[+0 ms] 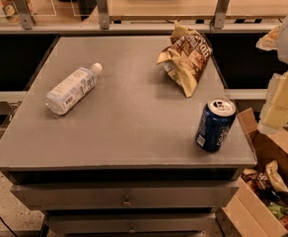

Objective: Move pepsi can near brown chip bag

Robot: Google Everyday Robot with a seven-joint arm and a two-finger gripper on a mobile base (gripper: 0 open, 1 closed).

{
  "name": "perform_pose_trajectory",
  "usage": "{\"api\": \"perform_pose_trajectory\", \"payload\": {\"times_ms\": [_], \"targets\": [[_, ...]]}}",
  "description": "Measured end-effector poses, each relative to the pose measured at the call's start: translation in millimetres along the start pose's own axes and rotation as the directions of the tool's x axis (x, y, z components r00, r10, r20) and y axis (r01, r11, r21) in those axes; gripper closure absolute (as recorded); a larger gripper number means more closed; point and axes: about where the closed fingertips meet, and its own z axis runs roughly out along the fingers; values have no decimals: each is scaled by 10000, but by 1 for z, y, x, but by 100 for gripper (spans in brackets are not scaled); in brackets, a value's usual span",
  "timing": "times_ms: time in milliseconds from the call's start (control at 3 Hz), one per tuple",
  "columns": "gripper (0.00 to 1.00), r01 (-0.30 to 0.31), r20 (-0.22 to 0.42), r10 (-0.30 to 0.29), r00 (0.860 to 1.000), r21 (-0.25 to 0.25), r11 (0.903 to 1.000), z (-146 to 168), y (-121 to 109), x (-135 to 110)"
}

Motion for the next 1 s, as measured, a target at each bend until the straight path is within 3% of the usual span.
{"api": "perform_pose_trajectory", "payload": {"times_ms": [333, 667, 1000], "targets": [[0, 33, 78, -34, 10000, 127, 9999, -1, -1, -1], [0, 168, 534, -163, 9984, -93, 9998, 14, 4, -4], [0, 711, 1107, -639, 9918, -622, 9955, 36, 17, -15]]}}
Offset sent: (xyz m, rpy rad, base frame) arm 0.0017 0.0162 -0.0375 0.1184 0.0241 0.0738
